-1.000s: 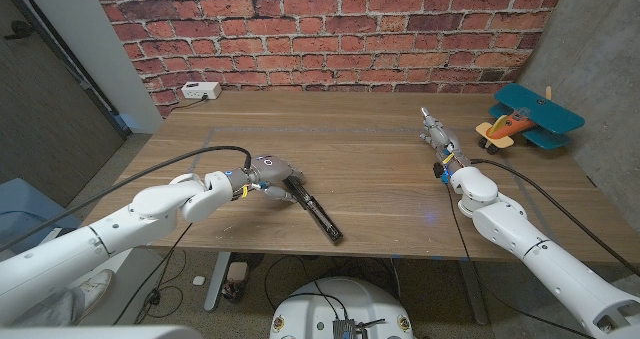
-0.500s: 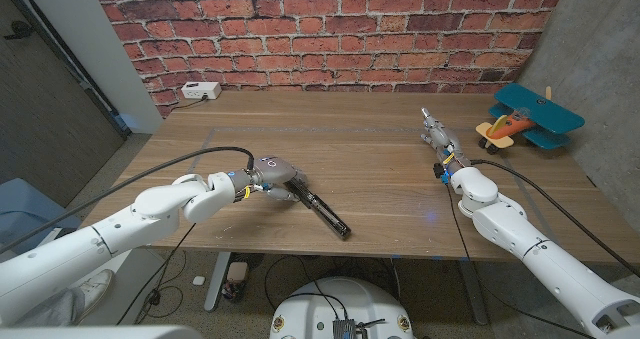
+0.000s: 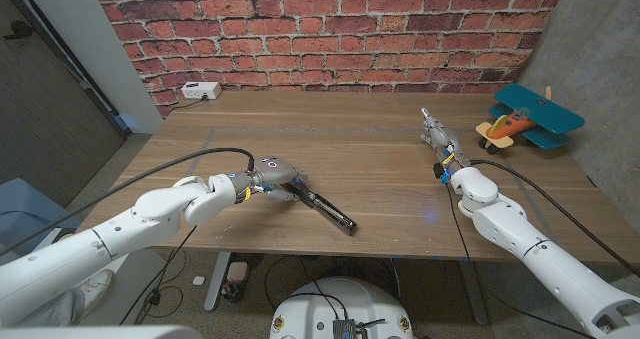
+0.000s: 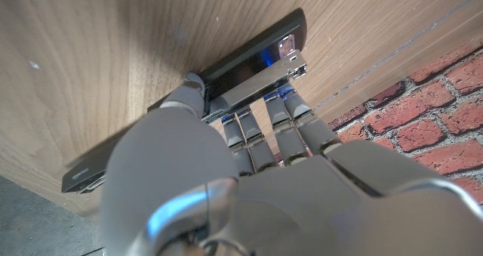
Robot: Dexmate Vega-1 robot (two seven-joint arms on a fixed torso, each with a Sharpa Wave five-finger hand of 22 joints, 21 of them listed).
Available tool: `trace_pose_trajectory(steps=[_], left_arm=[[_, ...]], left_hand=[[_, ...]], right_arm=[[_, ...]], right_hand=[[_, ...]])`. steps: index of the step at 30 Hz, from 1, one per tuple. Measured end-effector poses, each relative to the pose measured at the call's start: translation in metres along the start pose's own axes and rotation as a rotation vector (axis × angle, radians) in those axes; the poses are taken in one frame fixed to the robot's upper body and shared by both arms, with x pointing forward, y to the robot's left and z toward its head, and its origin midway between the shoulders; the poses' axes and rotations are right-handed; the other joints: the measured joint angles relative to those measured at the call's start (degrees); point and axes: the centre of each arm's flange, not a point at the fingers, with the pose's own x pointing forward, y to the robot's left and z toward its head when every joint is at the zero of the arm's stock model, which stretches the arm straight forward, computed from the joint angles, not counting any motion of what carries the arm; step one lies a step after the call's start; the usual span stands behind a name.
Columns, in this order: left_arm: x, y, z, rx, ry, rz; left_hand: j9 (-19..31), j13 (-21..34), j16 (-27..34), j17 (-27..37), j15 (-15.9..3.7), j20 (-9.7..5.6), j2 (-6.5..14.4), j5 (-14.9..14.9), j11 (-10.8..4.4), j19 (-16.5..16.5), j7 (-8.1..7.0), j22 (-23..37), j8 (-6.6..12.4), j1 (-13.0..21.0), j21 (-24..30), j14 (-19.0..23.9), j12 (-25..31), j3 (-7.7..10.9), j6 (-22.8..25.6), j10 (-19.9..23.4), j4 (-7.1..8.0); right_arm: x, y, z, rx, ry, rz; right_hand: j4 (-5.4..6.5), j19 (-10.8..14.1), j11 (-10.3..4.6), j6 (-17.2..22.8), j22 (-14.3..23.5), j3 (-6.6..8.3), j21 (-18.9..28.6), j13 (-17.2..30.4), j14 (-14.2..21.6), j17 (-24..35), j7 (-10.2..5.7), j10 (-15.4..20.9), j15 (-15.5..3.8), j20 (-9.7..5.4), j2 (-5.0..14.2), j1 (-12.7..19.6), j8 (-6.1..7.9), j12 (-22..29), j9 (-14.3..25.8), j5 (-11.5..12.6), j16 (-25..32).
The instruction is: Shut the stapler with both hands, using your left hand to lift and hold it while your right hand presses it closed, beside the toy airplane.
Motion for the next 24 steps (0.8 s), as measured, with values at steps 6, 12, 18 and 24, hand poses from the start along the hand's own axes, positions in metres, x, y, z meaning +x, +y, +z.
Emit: trace_pose_trajectory(steps=[6, 12, 18, 24], left_arm=[[0.0001, -0.0006, -0.0001, -0.007, 0.007, 0.002], [0.0004, -0.0013, 0.0005, -0.012, 0.012, 0.004], [0.0003, -0.0016, -0.0001, -0.018, 0.017, 0.014], [-0.0003, -0.0020, -0.0009, -0.033, 0.017, 0.028]], left_hand=[[0.0, 0.0, 0.0, 1.4, -0.31, -0.41, -0.8, -0.2, 0.43, 0.4, 0.82, 0.2, 0.62, 0.8, 0.7, 1.8, 1.9, 0.37, 0.8, 0.7, 0.37], [0.0, 0.0, 0.2, 2.3, -0.32, -1.04, -1.5, -0.6, 0.88, 1.0, 1.13, 0.5, 1.48, 1.5, 1.7, 3.8, 3.3, 1.20, 1.1, 1.3, 1.21], [0.0, 0.0, 0.3, 2.3, -0.34, -1.25, -1.5, -0.9, 0.85, 1.3, 1.13, 0.5, 2.40, 1.5, 2.4, 5.1, 3.6, 1.26, 1.1, 1.8, 1.26], [0.0, 0.0, -1.4, 1.7, -0.26, -1.52, -1.5, -1.0, 1.49, 2.0, 1.34, 0.8, 2.93, 1.5, 3.8, 6.6, 3.6, 1.26, 1.3, 2.5, 1.26]], right_arm=[[-0.0003, 0.0003, 0.0004, -0.001, 0.000, 0.002], [-0.0008, 0.0005, -0.0001, -0.002, 0.004, 0.002], [-0.0008, 0.0005, -0.0003, -0.002, 0.005, 0.001], [0.0000, 0.0009, -0.0003, -0.002, 0.005, 0.001]], right_hand=[[0.00, 0.0, 0.00, 0.0, 0.0, 0.00, 0.0, 0.0, 0.0, 0.0, 0.00, 0.0, 0.00, 0.00, 0.00, 0.0, 0.00, 0.0, 0.0, -0.2, 0.0], [-0.02, 0.0, 0.00, 0.0, 0.0, 0.02, 0.0, 0.0, 0.0, 0.0, 0.00, 0.0, 0.00, 0.00, 0.00, 0.0, 0.00, 0.0, 0.0, -0.2, 0.0], [-0.25, 0.0, 0.00, 0.0, 0.0, 0.25, 0.0, 0.0, 0.0, 0.0, 0.00, 0.0, 0.00, 0.00, 0.00, 0.0, 0.00, 0.0, 0.0, -0.2, 0.0], [-0.25, 0.0, 0.00, 0.0, 0.0, 0.25, 0.0, 0.0, 0.0, 0.0, 0.00, 0.0, 0.00, 0.00, 0.00, 0.0, 0.00, 0.0, 0.0, -0.2, 0.0]])
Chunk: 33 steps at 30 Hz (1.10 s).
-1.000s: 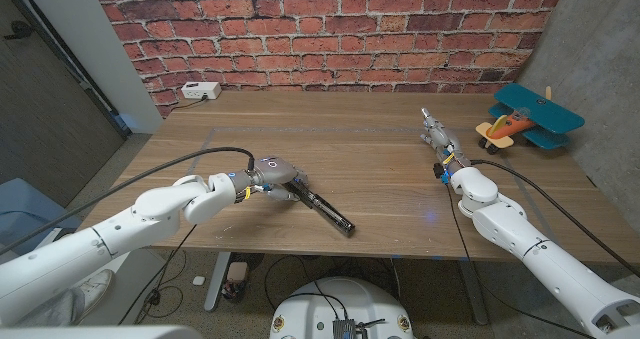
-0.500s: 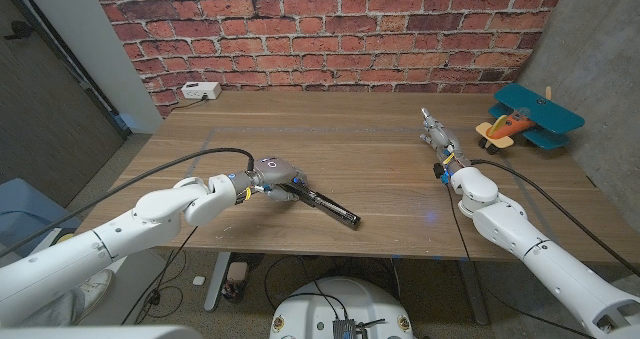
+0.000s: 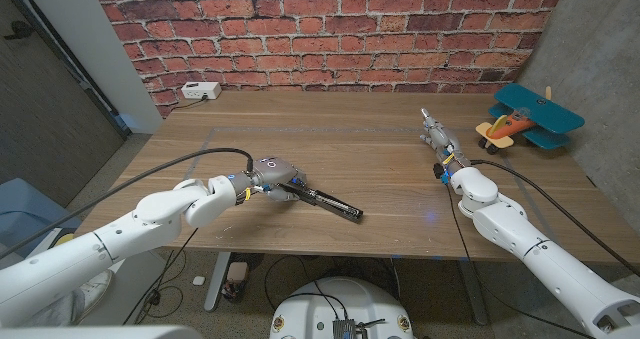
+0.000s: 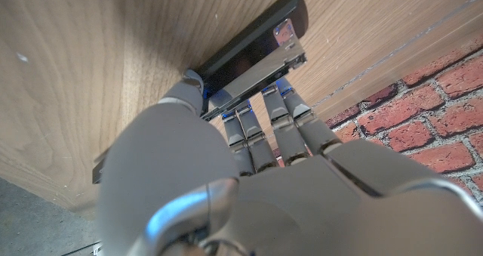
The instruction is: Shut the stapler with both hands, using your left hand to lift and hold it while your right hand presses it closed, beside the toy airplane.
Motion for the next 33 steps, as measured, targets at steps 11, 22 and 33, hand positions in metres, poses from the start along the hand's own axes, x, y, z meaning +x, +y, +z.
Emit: trace_pose_trajectory(steps=[11, 22, 33], left_arm=[[-0.0015, -0.0011, -0.0024, -0.029, 0.001, 0.020], [-0.0023, 0.0005, -0.0046, -0.071, 0.006, 0.033], [-0.0030, 0.0016, -0.0073, -0.121, 0.010, 0.036]], left_hand=[[0.0, 0.0, -1.9, -0.4, 0.30, 0.17, 2.0, 0.0, -0.35, -0.9, 0.35, 0.3, -3.06, -2.0, 1.1, 0.7, -0.1, 0.00, 0.4, -0.4, 0.00], [0.0, 0.0, -2.0, 4.0, 0.30, 0.70, 2.2, 0.0, -1.29, -4.9, -2.29, 1.6, -3.25, -2.2, 2.9, 0.7, 0.6, 0.00, -1.7, -1.3, 0.00], [13.4, 0.0, 0.3, 10.3, 0.30, 1.20, 1.7, 0.1, -2.38, -6.6, -2.04, 3.2, -0.26, -1.7, 5.6, 0.7, 5.7, 0.00, -3.4, -2.4, 0.00]], right_arm=[[0.0009, 0.0000, -0.0006, -0.001, 0.002, 0.001], [0.0013, -0.0001, -0.0010, -0.001, 0.003, 0.001], [-0.0002, -0.0020, -0.0025, 0.002, 0.006, -0.002]], right_hand=[[0.00, 0.0, 0.00, 0.3, 0.0, 0.00, 0.0, 0.0, 0.0, 0.0, -0.31, 0.0, 0.00, 0.00, 0.00, 0.0, 0.00, 0.0, 0.0, 0.0, 0.0], [0.00, 0.0, 0.00, 0.3, 0.0, 0.00, 0.0, 0.0, 0.0, 0.0, -0.31, 0.0, 0.00, 0.00, 0.00, 0.0, 0.00, 0.0, 0.0, 0.0, 0.0], [0.01, 0.0, 0.00, 0.3, 0.0, 0.00, 0.0, 0.0, 0.0, 0.0, -0.31, 0.0, 0.00, 0.00, 0.00, 0.0, 0.00, 0.0, 0.0, 0.0, 0.4]])
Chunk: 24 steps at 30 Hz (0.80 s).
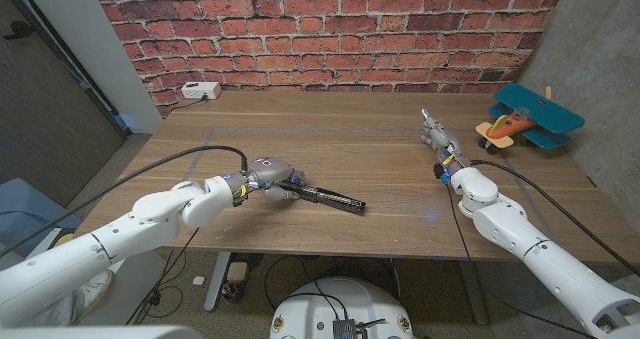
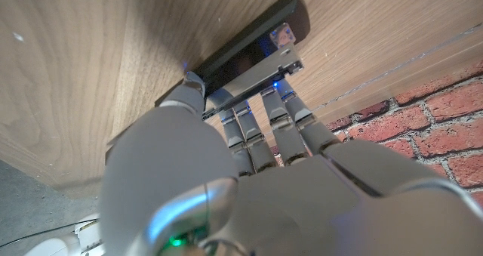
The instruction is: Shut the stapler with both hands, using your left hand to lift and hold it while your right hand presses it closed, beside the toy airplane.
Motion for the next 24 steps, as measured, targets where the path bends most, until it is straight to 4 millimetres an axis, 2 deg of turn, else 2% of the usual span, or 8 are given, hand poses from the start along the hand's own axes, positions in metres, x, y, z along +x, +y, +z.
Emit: trace_pose_trajectory(steps=[5, 6, 7, 8, 11, 15, 24], left_arm=[[-0.0006, 0.0002, 0.0002, -0.013, -0.002, 0.004], [-0.0008, 0.0003, 0.0003, -0.014, -0.002, 0.005], [-0.0013, 0.0005, 0.0005, -0.017, -0.004, 0.008], [-0.0016, 0.0009, 0.0009, -0.020, -0.006, 0.013], [-0.0027, 0.0015, 0.0017, -0.025, -0.011, 0.026], [-0.0049, 0.0027, 0.0020, -0.031, -0.015, 0.046], [-0.0089, 0.0073, 0.0030, -0.046, -0.024, 0.100]], left_hand=[[1.2, 0.0, 0.1, 0.9, -0.61, 0.00, 0.0, 0.0, -0.22, 0.0, 0.00, 0.1, 0.57, 0.0, 0.4, 0.6, 3.0, 0.00, 0.0, -0.2, 0.00], [1.2, 3.4, 0.1, 1.0, -0.94, 0.00, 0.0, 0.0, -0.46, 0.0, 0.02, 0.2, 0.61, 0.0, 0.6, 0.7, 4.2, 0.00, 0.0, 0.1, 0.00], [2.1, 11.8, 0.2, 1.5, -1.01, -0.01, -0.1, 0.1, -0.60, 0.0, 0.11, 0.3, 0.98, 0.1, 0.7, 0.6, 4.2, 0.00, -0.1, 0.2, 0.00], [2.3, 13.3, 0.6, 1.9, -1.01, -0.20, -0.2, 0.1, -0.54, -0.2, 0.09, 0.3, 1.29, 0.2, 1.1, 0.6, 4.2, 0.00, -0.1, 0.3, 0.00], [2.8, 13.3, 1.7, 3.6, -1.11, -0.83, -0.2, 0.1, 0.04, 0.4, 0.41, 0.5, 2.29, 0.2, 2.4, 0.7, 5.6, 0.00, 0.5, 1.0, 0.00], [2.8, 13.3, 2.0, 4.7, -1.12, -0.71, -0.2, 0.1, 0.34, 0.9, 0.70, 0.8, 2.96, 0.2, 3.0, 0.7, 6.0, 0.00, 0.8, 1.3, 0.00], [2.8, 14.6, 2.3, 5.9, -1.14, -0.41, -0.2, 0.1, 0.34, 1.3, 0.70, 1.4, 2.98, 0.2, 4.3, 0.7, 6.0, 0.01, 0.8, 1.3, 0.00]], right_arm=[[-0.0009, -0.0011, -0.0004, 0.001, -0.001, -0.001], [-0.0009, -0.0011, -0.0004, 0.001, -0.001, -0.001], [-0.0012, -0.0012, -0.0003, 0.001, -0.002, -0.001], [-0.0012, -0.0013, -0.0003, 0.001, -0.002, -0.001], [-0.0018, -0.0014, -0.0005, 0.002, -0.003, -0.001], [-0.0023, -0.0017, -0.0004, 0.003, -0.003, -0.002], [-0.0034, -0.0029, 0.0010, 0.005, -0.006, -0.002]], right_hand=[[0.00, 0.0, 0.00, 0.0, 0.0, 0.00, 0.0, 0.0, 0.0, 0.0, 0.00, 0.0, 0.00, 0.00, 0.00, 0.0, 0.00, 0.0, 0.0, 0.0, 0.0], [0.00, 0.0, 0.00, 0.0, 0.0, 0.00, 0.0, 0.0, 0.0, 0.0, 0.00, 0.0, 0.00, 0.00, 0.00, 0.0, 0.00, 0.0, 0.0, 0.0, 0.0], [0.00, 0.0, 0.00, 0.0, 0.0, 0.00, 0.0, 0.0, 0.0, 0.0, 0.00, 0.0, 0.00, 0.00, 0.00, 0.0, 0.00, 0.0, 0.0, 0.0, 0.0], [0.00, 0.0, 0.00, 0.0, 0.0, 0.00, 0.0, 0.0, 0.0, 0.0, 0.00, 0.0, 0.00, 0.00, 0.00, 0.0, 0.00, 0.0, 0.0, 0.0, 0.0], [0.00, 0.0, 0.00, 0.0, 0.0, 0.00, 0.0, 0.0, 0.0, 0.0, 0.00, 0.0, 0.00, 0.00, 0.00, 0.0, 0.00, 0.0, 0.0, 0.0, 0.0], [0.00, 0.0, 0.00, 0.0, 0.0, 0.00, 0.0, 0.0, 0.0, 0.0, 0.00, 0.0, 0.00, 0.00, 0.00, 0.0, 0.00, 0.0, 0.0, 0.0, 0.0], [0.00, 0.0, 0.00, 0.0, 0.0, 0.00, 0.0, 0.0, 0.0, 0.0, 0.00, 0.0, 0.00, 0.00, 0.00, 0.0, 0.00, 0.0, 0.0, 0.0, 0.0]])
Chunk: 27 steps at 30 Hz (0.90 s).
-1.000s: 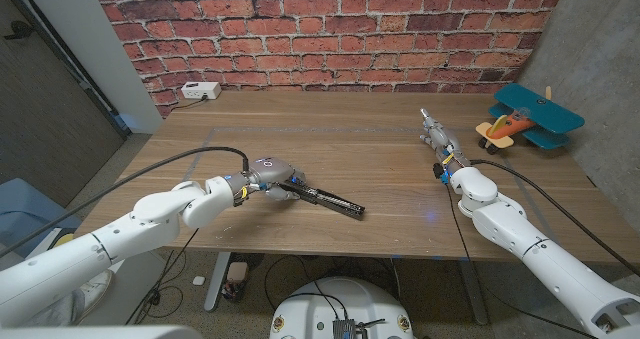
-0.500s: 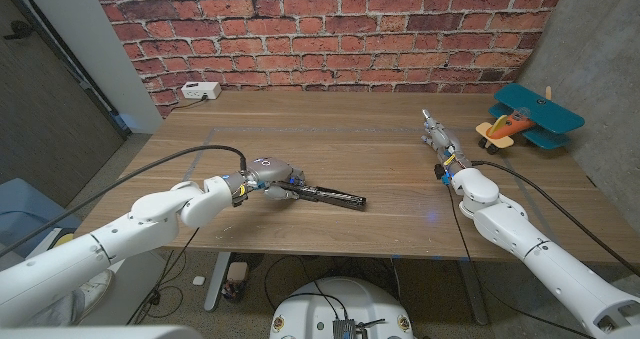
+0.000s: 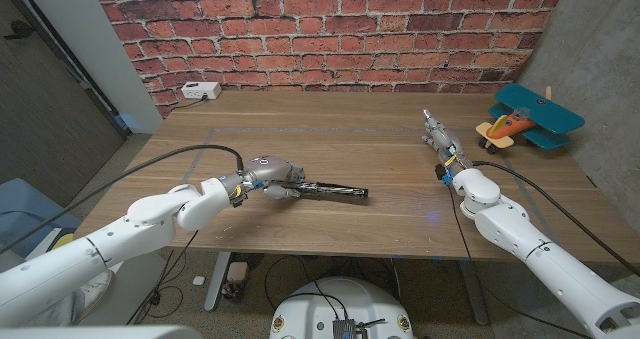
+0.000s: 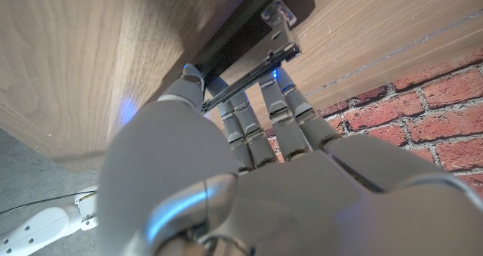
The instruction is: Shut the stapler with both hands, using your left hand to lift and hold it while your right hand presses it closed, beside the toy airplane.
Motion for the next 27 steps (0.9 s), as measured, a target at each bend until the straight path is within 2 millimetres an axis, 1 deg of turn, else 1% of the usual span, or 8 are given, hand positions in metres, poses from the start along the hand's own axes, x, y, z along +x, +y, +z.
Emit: trace_pose_trajectory(steps=[2, 5, 6, 11, 14, 16, 18, 27], left_arm=[[-0.0006, 0.0014, 0.0003, -0.006, -0.001, 0.015], [-0.0011, 0.0019, 0.0000, -0.013, 0.000, 0.026], [-0.0013, 0.0023, -0.0002, -0.016, 0.000, 0.031], [-0.0018, 0.0033, -0.0007, -0.028, 0.001, 0.052], [-0.0026, 0.0036, -0.0013, -0.041, 0.004, 0.066], [-0.0032, 0.0038, -0.0016, -0.051, 0.006, 0.075], [-0.0037, 0.0037, -0.0019, -0.058, 0.008, 0.081], [-0.0070, 0.0047, -0.0038, -0.108, 0.024, 0.133]], left_hand=[[0.0, 0.1, 0.0, 0.4, -0.31, 0.03, 0.0, 0.0, -0.23, 0.0, -0.03, 0.3, 0.00, 0.0, 0.6, -0.3, 0.0, 0.00, 0.0, -0.5, 0.00], [0.0, 4.2, 0.1, 0.9, -0.17, 0.22, 0.0, 0.0, -0.02, -0.2, -0.51, 0.8, 0.00, 0.0, 1.3, -1.1, 0.0, 0.01, -0.5, -1.3, -0.01], [0.1, 4.2, 0.1, 0.9, -0.23, 0.22, 0.0, 0.0, -0.02, -0.2, -0.63, 0.9, 0.00, 0.0, 1.3, -1.2, 0.0, 0.81, -0.7, -1.3, -0.73], [3.8, 6.8, 0.1, 1.6, 0.04, 0.72, 0.0, 0.0, -0.24, -0.3, -0.30, 1.5, 0.02, 0.0, 2.4, -1.5, 0.0, 1.03, -1.0, -1.5, -0.69], [3.8, 8.3, 0.4, 2.0, 0.09, 0.62, 0.0, 0.0, -0.12, 0.2, -0.30, 2.1, 0.50, 0.0, 3.4, -1.5, 0.0, 1.98, -1.0, -2.0, -1.32], [3.8, 8.8, 0.5, 2.3, 0.15, 0.62, 0.0, 0.0, -0.12, 0.2, -0.30, 2.4, 0.51, 0.0, 3.7, -1.6, 0.2, 4.36, -1.0, -2.0, -1.34], [3.8, 8.5, 0.7, 2.7, 0.15, 0.62, -0.4, 0.1, -0.12, 0.2, -0.29, 2.8, 0.51, 0.4, 4.2, -1.6, 0.4, 4.98, -1.0, -2.0, -1.17], [3.9, 7.8, 3.7, 6.1, 0.07, 0.62, -0.4, 0.1, 0.24, 0.2, 0.04, 5.1, 0.51, 0.4, 7.3, -1.2, 0.4, 5.05, -0.9, -1.6, -1.10]], right_arm=[[0.0000, -0.0009, 0.0006, 0.000, -0.001, -0.001], [0.0001, -0.0011, 0.0012, 0.000, -0.002, -0.001], [0.0001, -0.0012, 0.0014, 0.000, -0.002, -0.001], [0.0005, -0.0016, 0.0021, 0.000, -0.004, 0.000], [0.0010, -0.0023, 0.0031, -0.001, -0.005, 0.000], [0.0014, -0.0031, 0.0040, -0.001, -0.007, 0.001], [0.0016, -0.0035, 0.0045, -0.002, -0.008, 0.001], [0.0028, -0.0054, 0.0067, -0.002, -0.010, 0.005]], right_hand=[[0.00, 0.0, 0.00, 0.0, 0.0, 0.00, 0.0, 0.0, 0.0, 0.0, 0.00, 0.0, 0.00, 0.00, 0.00, 0.0, 0.00, 0.0, 0.0, -0.2, 0.0], [0.00, 0.0, 0.00, 0.0, 0.0, 0.00, 0.0, 0.0, 0.0, 0.0, 0.00, 0.0, 0.00, 0.00, 0.25, 0.3, 0.00, 0.0, 0.0, -0.2, 0.0], [0.00, 0.0, 0.00, 0.0, 0.0, 0.00, 0.0, 0.0, 0.0, 0.0, 0.00, 0.0, 0.00, 0.00, 0.31, 0.3, 0.00, 0.0, 0.0, -0.2, 0.0], [0.00, 0.0, 0.00, 0.0, 0.0, 0.00, 0.0, 0.0, 0.0, 0.0, 0.00, 0.0, 0.00, 0.00, 0.31, 0.3, 0.00, 0.0, 0.0, -0.2, 0.0], [0.00, 0.0, 0.00, 0.0, 0.0, 0.00, 0.0, 0.0, 0.0, 0.0, 0.00, 0.0, 0.00, 0.00, 0.31, 0.3, 0.00, 0.0, 0.0, -0.2, 0.0], [0.00, 0.0, 0.00, 0.0, 0.0, 0.00, 0.0, 0.0, 0.0, 0.0, 0.00, 0.0, 0.00, 0.00, 0.31, 0.3, 0.00, 0.0, 0.0, -0.2, 0.0], [0.00, 0.0, 0.00, 0.0, 0.0, 0.00, 0.0, 0.0, 0.0, 0.0, 0.00, 0.0, 0.00, 0.00, 0.31, 0.3, 0.00, 0.0, 0.0, -0.2, 0.0], [0.00, 0.0, 0.00, 0.0, 0.0, 0.00, 0.0, 0.0, 0.0, 0.0, 0.00, 0.0, 0.00, 0.00, 0.31, 0.3, 0.00, 0.0, 0.0, -0.2, 0.0]])
